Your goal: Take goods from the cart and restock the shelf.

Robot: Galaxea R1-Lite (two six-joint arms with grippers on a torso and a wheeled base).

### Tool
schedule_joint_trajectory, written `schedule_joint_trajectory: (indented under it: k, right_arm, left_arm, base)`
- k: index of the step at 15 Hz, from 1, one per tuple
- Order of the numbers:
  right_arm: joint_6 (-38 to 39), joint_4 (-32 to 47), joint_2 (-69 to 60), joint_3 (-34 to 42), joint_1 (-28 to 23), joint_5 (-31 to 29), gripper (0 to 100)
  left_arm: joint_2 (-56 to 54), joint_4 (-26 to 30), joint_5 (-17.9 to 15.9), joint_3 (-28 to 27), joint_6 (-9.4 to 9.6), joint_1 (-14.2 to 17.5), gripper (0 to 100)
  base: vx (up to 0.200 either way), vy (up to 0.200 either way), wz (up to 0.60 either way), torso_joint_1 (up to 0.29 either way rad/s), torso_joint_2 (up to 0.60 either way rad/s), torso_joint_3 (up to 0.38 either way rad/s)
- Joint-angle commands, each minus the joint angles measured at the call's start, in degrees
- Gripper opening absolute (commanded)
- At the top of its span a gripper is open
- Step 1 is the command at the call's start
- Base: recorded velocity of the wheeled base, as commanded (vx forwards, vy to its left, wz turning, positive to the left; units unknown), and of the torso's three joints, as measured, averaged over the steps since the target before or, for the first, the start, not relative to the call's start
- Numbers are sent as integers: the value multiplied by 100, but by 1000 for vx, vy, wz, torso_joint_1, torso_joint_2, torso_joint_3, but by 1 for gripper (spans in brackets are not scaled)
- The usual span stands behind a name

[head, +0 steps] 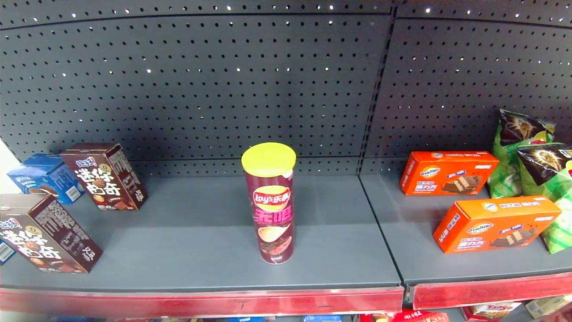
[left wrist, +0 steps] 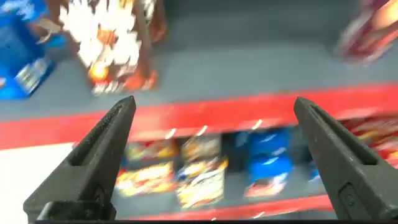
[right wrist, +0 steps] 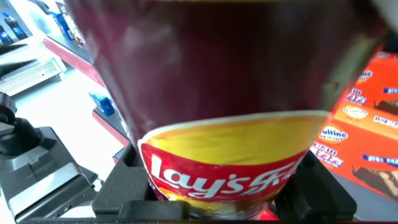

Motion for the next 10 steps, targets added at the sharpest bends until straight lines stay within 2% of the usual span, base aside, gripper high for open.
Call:
schedule_joint_trajectory:
  k: [1,2,4,5,6,7,8,10]
  right_arm:
    - [1,3,14,-63,40,5,0]
    - [1,3,31,-63,48,14,0]
    - [1,3,31,-36,84,58,0]
    - [1,3,31,-36,119,58,0]
    - [1,3,49,-54,136,58,0]
    - [1,-5,84,-80,171,67,0]
    - [1,-14,137,-168,242,40,0]
    - [1,-5,339,-423,347,14,0]
  left_arm:
    - [-74,-63,43,276,65,-1,100]
    - [-66,-63,-1,276,83,-1,100]
    - [-74,69,-493,276,-31,-1,100]
    - [-74,271,-643,276,-5,-1,100]
    - [-66,262,-941,258,30,-1,100]
    - [-74,262,-1047,258,4,-10,100]
    - [-74,253,-994,258,-75,-10,100]
    - [-66,245,-977,267,-84,-10,100]
  base:
    - [0,0,0,0,0,0]
    - [0,0,0,0,0,0]
    - [0,0,0,0,0,0]
    - [0,0,0,0,0,0]
    - [0,0,0,0,0,0]
    - [0,0,0,0,0,0]
    - [0,0,0,0,0,0]
    - [0,0,0,0,0,0]
